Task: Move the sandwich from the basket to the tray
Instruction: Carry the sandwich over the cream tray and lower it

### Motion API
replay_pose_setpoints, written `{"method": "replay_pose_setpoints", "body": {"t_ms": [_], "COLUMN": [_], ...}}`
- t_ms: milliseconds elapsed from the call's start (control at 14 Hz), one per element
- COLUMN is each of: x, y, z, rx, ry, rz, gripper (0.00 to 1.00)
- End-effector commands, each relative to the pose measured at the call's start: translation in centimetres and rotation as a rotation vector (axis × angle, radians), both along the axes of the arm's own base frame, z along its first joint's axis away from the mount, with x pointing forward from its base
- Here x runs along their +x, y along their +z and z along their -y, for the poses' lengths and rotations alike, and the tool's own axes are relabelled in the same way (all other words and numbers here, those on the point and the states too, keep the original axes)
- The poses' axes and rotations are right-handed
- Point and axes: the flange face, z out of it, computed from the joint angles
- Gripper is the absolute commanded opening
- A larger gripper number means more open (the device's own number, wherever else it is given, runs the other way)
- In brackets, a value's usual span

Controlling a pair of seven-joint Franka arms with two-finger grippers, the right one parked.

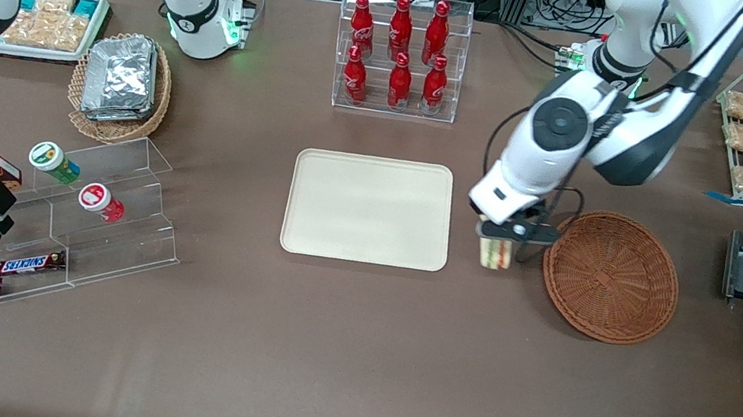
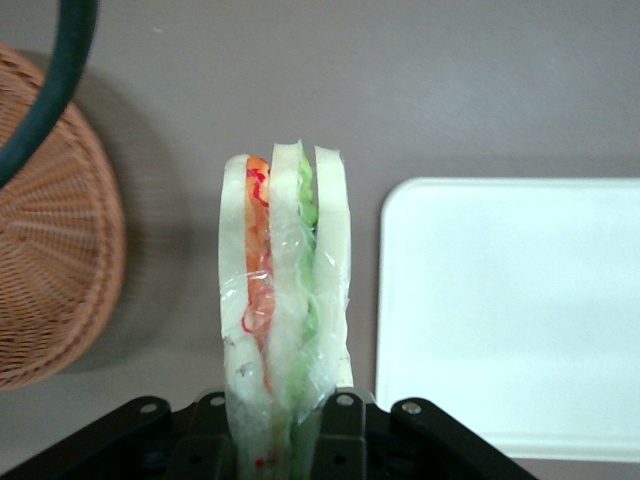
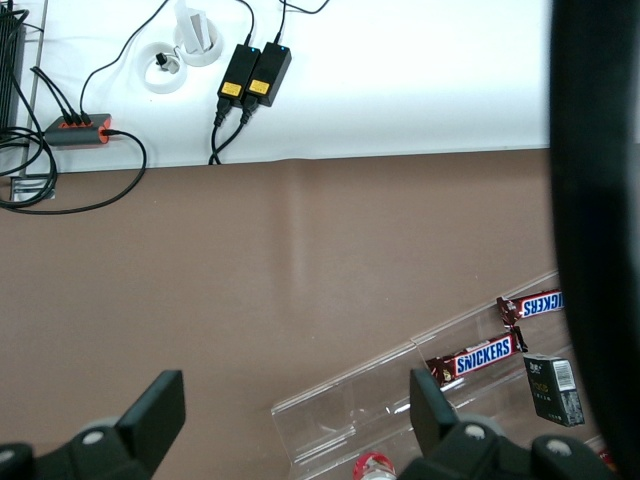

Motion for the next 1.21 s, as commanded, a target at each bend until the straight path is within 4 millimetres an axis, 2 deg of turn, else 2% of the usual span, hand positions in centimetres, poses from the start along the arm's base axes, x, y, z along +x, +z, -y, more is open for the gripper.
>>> {"method": "replay_pose_setpoints", "body": {"t_ms": [0,143,286,571,714,929,1143], "x": [0.0,-0.9,-1.8,-2.0,-2.7,-3.3,-4.1], "y": [-1.0,-2.2,-4.6,-9.3,-10.5,-12.1,-12.6], "z": [3.5,5.7,8.0,12.2,14.0,14.8,15.3], "rx": [-0.017,0.005,0.048,0.065,0.063,0.039,0.046], "ry": [-0.052,-0.082,-0.101,-0.09,-0.087,-0.056,-0.072], "rz": [-0.022,-0.013,-0.002,-0.014,-0.016,-0.02,-0.027], "gripper": [0.0,0.0,0.0,0.0,0.0,0.0,0.0]}}
